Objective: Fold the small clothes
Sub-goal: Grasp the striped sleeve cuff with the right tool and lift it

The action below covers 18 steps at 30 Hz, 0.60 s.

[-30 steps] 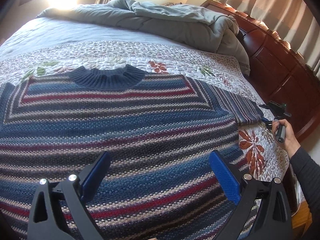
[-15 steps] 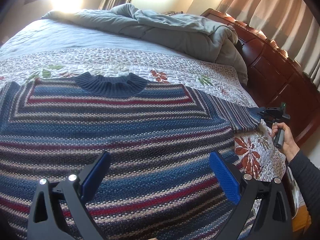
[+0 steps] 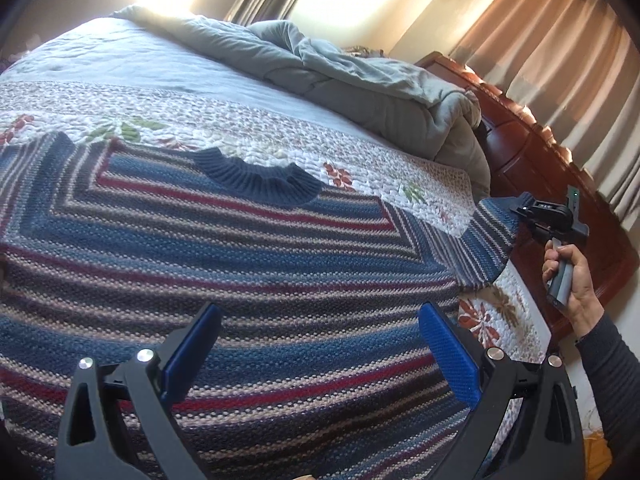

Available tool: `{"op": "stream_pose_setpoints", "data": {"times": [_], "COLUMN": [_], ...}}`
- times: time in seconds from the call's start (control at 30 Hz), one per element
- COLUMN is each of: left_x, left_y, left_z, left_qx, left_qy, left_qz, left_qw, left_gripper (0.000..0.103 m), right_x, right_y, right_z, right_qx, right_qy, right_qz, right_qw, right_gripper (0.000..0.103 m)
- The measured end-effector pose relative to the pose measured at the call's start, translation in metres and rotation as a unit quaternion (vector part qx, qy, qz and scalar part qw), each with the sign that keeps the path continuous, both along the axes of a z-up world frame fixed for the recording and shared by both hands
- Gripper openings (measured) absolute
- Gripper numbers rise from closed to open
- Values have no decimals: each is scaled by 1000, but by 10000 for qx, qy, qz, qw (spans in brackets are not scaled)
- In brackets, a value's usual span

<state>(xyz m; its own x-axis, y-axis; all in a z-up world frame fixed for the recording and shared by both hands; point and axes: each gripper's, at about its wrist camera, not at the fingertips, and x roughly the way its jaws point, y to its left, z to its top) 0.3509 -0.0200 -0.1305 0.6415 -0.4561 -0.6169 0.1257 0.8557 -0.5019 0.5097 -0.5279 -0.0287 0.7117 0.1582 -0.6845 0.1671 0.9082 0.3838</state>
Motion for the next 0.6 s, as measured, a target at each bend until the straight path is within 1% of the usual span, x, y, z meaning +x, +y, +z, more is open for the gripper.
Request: {"op": "stream_pose_setpoints", "data": {"times": [0.07,0.17,0.27,0.3,0.47,0.5,0.6], "left_x": [-3,-7,-9,-9,-11,-12,-13], "left_y": [5,10,16,17,26,29,36], "left_z": [3,5,5,5,3,2,2], "left_qx": [-12,-3,-40,-61,-148,-193,-270], "left_qy": [-68,-128,-117,-103,-28,3,27], "left_qz": [24,17,10,3,31,59,114], "left_qw": [10000,9999,9999,9999,9999,9998,9996], "left_gripper": [99,99,99,99,99,99,99], "right_x": [0,-5,-10,-12,-17,-18,-22], "right_y": [24,57,103,115,184,195,236], "right_z": [6,12,18,19,12,10,-1], "right_qx": [-89,-373,-866,-936,-1488,-1537,-1882], "right_qy": [-3,-47,-172,-183,-172,-163,-184], "right_qz": [162,385,696,774,1215,1295,1601], "right_qw": [9998,9986,9937,9924,9812,9795,9688], "right_gripper": [8,8,8,8,8,8,8]}}
